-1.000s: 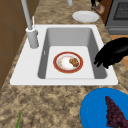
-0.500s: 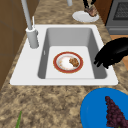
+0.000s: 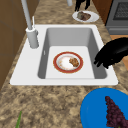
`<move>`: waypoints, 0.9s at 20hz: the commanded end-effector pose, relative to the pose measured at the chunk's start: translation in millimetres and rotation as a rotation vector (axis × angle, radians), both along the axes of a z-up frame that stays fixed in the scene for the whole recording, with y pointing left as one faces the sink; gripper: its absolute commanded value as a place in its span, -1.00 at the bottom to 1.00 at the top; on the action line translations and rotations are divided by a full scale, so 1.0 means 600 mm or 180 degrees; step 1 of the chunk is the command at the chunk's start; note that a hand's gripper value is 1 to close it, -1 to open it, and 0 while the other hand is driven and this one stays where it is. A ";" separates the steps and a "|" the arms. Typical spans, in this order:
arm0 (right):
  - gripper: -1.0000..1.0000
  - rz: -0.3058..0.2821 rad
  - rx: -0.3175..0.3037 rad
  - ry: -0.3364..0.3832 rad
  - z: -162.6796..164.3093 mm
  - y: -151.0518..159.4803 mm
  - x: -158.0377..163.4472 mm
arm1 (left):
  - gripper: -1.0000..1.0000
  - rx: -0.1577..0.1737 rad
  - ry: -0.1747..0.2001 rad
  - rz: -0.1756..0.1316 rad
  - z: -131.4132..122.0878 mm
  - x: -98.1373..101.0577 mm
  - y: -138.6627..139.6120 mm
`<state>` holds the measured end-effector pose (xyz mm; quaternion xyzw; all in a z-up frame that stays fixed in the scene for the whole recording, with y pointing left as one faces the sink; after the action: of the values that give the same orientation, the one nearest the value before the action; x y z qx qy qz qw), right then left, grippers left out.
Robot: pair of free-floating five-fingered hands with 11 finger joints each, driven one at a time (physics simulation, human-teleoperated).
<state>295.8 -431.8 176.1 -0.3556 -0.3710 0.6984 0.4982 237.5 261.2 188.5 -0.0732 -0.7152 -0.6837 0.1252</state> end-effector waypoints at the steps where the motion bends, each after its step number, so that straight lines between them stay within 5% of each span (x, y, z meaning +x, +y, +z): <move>1: -1.00 0.0000 -0.0017 -0.0220 0.000 -0.011 -0.008 | 0.00 0.0000 0.0000 0.0000 0.000 0.000 0.000; 18: -1.00 0.0041 -0.0049 -0.0001 0.129 0.049 0.015 | 0.00 0.0000 0.0000 0.0000 0.000 0.000 0.000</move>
<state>304.5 -416.4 242.6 -0.3700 -0.3600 0.7077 0.4824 237.5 261.2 188.5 -0.0732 -0.7152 -0.6837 0.1252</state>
